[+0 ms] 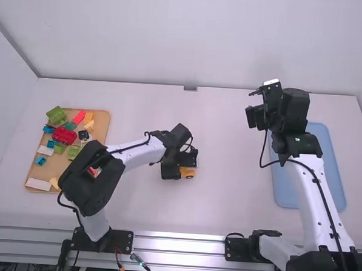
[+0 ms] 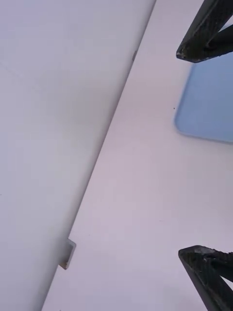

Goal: Assemble lego blocks to make yellow taxi

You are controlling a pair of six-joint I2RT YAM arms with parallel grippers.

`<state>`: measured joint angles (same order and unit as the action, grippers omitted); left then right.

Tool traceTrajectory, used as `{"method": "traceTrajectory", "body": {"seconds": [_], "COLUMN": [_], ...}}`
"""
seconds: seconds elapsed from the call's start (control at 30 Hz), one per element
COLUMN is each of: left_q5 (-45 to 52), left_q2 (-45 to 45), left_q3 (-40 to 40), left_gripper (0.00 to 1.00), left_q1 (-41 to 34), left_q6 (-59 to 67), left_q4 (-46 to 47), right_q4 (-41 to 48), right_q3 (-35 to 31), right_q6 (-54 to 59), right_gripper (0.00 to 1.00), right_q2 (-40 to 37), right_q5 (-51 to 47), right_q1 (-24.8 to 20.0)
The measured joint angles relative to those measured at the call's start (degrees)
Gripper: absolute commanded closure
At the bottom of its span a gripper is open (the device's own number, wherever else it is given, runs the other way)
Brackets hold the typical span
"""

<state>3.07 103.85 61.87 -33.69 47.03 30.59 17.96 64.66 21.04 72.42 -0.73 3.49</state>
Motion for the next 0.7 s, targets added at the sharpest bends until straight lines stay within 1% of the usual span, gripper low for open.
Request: {"method": "traceTrajectory", "body": {"seconds": [0.13, 0.2, 0.23, 0.37, 0.53, 0.63, 0.7], "left_q5": [-0.66, -0.81, -0.79, -1.68, -6.56, -9.88, -11.72], "left_q2": [0.0, 0.0, 0.0, -0.48, -5.53, -10.75, -14.62], "left_q3": [0.02, 0.39, 0.63, 3.45, 5.95, 6.1, 6.12], "left_gripper": [0.18, 0.09, 0.0, 0.01, 0.01, 0.01, 0.01], "left_q1": [0.0, 0.0, 0.0, 0.0, 1.16, 4.74, 9.22], "left_q6": [0.2, 0.24, 0.24, 0.37, -0.63, -4.13, -8.31], "left_q4": [0.61, 1.46, 1.73, 3.98, 6.23, 6.21, 6.1], "right_q4": [0.0, -0.07, -0.15, -1.03, -0.98, -0.76, -0.63], "right_q3": [0.0, 0.0, 0.0, 0.0, 0.0, 0.0, 0.07], "right_q6": [0.04, 0.02, 0.02, 0.07, 0.0, 0.04, 0.09], "right_gripper": [0.01, 0.01, 0.01, 0.01, 0.01, 0.01, 0.01], "right_q2": [0.0, 0.0, 0.0, 0.0, 0.0, 0.0, 0.0], "right_q5": [0.04, -0.11, -0.09, -0.02, -0.15, -0.09, -0.26], "right_q1": [0.0, 0.0, 0.0, 0.0, 0.0, 0.0, 0.0]}}
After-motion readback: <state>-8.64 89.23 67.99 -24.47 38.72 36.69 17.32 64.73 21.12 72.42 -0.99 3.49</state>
